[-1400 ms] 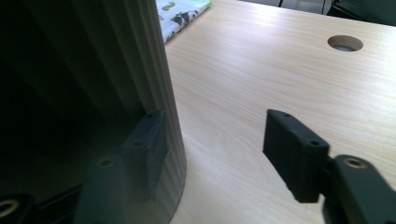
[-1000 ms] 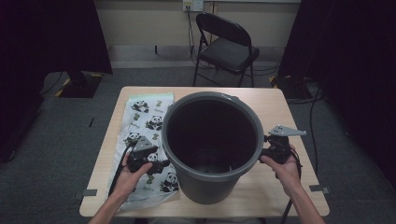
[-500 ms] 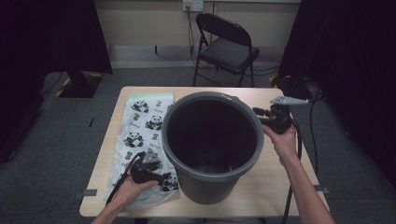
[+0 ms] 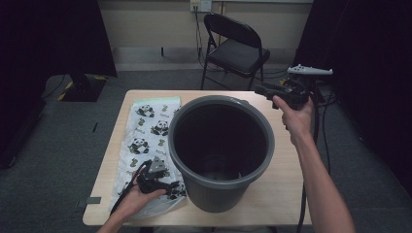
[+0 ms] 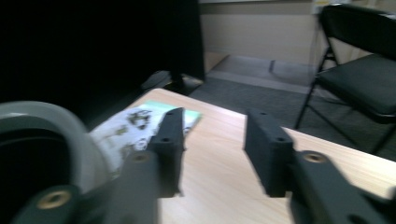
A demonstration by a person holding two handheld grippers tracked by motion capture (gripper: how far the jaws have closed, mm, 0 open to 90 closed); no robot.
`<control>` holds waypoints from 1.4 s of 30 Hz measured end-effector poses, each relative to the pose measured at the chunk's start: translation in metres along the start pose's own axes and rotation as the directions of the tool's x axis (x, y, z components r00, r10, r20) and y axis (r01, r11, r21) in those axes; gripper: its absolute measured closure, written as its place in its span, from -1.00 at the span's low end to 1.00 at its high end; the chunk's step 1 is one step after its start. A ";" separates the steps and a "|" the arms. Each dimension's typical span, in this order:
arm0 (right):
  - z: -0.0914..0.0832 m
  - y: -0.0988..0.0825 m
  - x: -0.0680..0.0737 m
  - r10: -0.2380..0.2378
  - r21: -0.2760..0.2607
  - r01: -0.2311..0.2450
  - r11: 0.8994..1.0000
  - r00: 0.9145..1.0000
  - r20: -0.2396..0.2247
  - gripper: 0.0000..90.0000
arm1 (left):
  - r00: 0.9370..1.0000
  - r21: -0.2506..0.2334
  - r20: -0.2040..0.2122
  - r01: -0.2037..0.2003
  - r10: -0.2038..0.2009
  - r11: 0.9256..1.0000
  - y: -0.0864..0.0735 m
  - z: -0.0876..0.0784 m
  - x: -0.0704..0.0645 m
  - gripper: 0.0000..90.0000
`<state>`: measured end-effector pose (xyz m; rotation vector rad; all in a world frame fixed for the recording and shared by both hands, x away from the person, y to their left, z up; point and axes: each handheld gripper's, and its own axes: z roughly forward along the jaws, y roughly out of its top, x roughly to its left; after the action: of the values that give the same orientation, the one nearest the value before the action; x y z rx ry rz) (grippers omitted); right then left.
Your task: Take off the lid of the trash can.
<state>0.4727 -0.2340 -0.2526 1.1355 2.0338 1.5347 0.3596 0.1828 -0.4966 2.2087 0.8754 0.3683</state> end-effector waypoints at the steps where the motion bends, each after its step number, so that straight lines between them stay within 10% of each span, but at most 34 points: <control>1: -0.004 0.006 0.007 -0.003 -0.001 0.003 1.000 0.997 -0.074 0.22 | 1.000 -0.001 0.005 -0.003 0.003 1.000 0.000 0.000 0.000 -0.55; 9: 0.001 0.001 0.034 -0.074 0.080 0.090 0.993 0.981 -0.181 0.10 | 1.000 0.000 0.007 -0.007 0.007 1.000 0.000 0.000 0.001 -0.55; 23: 0.021 0.000 0.060 -0.236 0.279 0.274 0.920 0.958 -0.160 0.59 | 1.000 0.003 0.021 -0.015 0.015 1.000 0.000 -0.001 0.003 -0.55; 33: 0.014 -0.001 0.064 -0.227 0.299 0.263 0.917 0.962 -0.150 0.65 | 0.999 0.001 0.024 -0.021 0.021 1.000 -0.001 -0.001 0.003 -0.55; 42: 0.006 0.004 0.057 -0.159 0.233 0.205 0.951 0.967 -0.201 0.69 | 0.999 -0.001 0.024 -0.021 0.021 1.000 -0.001 -0.001 0.003 -0.55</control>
<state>0.4434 -0.1861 -0.2406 0.8864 2.4364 1.3595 0.3609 0.1866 -0.4966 2.2193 0.8392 0.3514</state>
